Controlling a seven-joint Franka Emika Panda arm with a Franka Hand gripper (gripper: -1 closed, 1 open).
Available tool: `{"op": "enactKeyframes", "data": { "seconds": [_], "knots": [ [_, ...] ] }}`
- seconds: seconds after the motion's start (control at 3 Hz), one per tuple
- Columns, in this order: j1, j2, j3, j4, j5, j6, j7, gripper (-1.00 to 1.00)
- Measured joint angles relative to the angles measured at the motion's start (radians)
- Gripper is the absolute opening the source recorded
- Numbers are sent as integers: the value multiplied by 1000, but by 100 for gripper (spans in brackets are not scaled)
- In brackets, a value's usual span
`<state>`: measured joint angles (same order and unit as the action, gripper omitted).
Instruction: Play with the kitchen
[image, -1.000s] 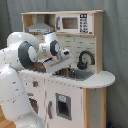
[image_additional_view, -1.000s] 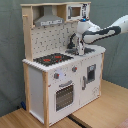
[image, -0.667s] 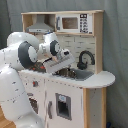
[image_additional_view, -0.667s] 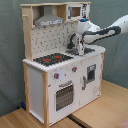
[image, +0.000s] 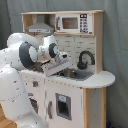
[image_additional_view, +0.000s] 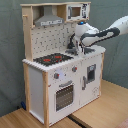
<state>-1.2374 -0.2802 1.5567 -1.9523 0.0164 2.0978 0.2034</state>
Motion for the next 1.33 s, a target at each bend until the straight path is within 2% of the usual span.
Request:
{"op": "enactKeyframes", "data": {
  "seconds": [0.33,0.67,1.33],
  "knots": [
    [-75,0,69,23,2,-22,-2,-100],
    [-104,0,91,100,2,-75,0,-100],
    [-102,0,155,259,2,-189,31,-100]
  ]
}}
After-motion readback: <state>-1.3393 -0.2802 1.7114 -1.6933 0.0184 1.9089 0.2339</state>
